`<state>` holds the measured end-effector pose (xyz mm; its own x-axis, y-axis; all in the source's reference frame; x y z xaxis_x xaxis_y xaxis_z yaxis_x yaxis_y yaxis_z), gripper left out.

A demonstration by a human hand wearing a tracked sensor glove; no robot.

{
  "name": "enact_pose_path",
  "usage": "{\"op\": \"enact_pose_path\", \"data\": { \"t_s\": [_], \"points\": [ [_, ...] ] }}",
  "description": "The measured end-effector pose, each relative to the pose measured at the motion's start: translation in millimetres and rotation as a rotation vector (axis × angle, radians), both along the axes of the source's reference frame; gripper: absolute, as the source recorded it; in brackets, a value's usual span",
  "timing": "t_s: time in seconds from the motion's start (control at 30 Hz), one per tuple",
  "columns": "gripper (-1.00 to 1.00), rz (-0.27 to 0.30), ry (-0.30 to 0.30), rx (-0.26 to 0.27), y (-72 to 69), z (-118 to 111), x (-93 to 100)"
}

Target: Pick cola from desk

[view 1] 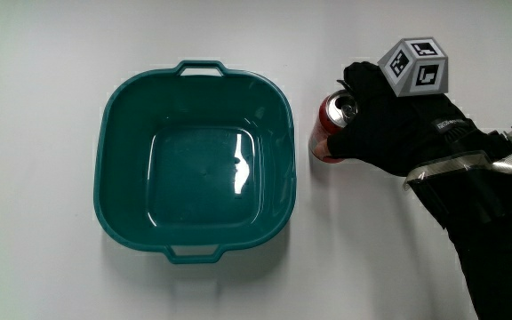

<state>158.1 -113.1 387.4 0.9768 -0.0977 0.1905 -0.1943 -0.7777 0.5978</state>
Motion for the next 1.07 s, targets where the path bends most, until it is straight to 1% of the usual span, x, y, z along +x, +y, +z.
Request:
{"op": "enact_pose_path", "data": {
  "t_s": [0.07, 0.1, 0.2, 0.27, 0.3, 0.37, 0.4, 0.47, 0.53, 0.6, 0.63, 0.67, 0.7, 0.73, 0.77, 0.8, 0.83, 0.9, 0.93, 0.97, 1.03, 1.07],
  "points": [
    [0.59, -0.006, -0.002, 0.010, -0.8, -1, -0.3],
    [0.64, 0.004, -0.007, -0.002, -1.6, 2, 1.0],
    [0.77, -0.003, -0.009, 0.019, -0.9, -2, 0.3],
    [0.86, 0.004, -0.022, 0.015, -1.2, -1, 1.8],
    [0.91, 0.002, -0.014, 0.017, -1.4, -1, 2.0],
    [1.00, -0.002, -0.017, 0.038, -0.6, -4, 0.5],
    [1.00, -0.006, -0.007, 0.047, -0.5, -3, 0.4],
    [1.00, -0.010, -0.019, 0.064, 0.0, -7, 0.3],
    [1.00, -0.007, -0.033, 0.059, -0.6, -8, 2.2],
    [1.00, -0.006, -0.026, 0.086, -0.9, -11, 3.8],
    [1.00, -0.012, -0.025, 0.100, -1.1, -15, 3.4],
    [1.00, -0.022, -0.041, 0.106, -1.4, -18, 3.4],
    [1.00, -0.014, -0.074, 0.116, -1.5, -24, 3.4],
    [1.00, -0.007, -0.051, 0.123, -2.6, -27, 4.8],
    [1.00, -0.012, -0.066, 0.136, -2.6, -33, 4.1],
    [1.00, -0.018, -0.060, 0.166, -2.1, -41, 2.5],
    [1.00, -0.016, -0.078, 0.173, -2.6, -46, 2.7],
    [1.00, -0.025, -0.084, 0.224, -2.2, -59, 1.6],
    [1.00, -0.018, -0.107, 0.230, -2.7, -64, 2.3],
    [1.00, -0.017, -0.116, 0.246, -1.7, -72, 0.7],
    [1.00, -0.018, -0.135, 0.289, -0.3, -85, -3.1],
    [1.00, -0.033, -0.143, 0.310, 1.2, -95, -7.6]
  ]
}}
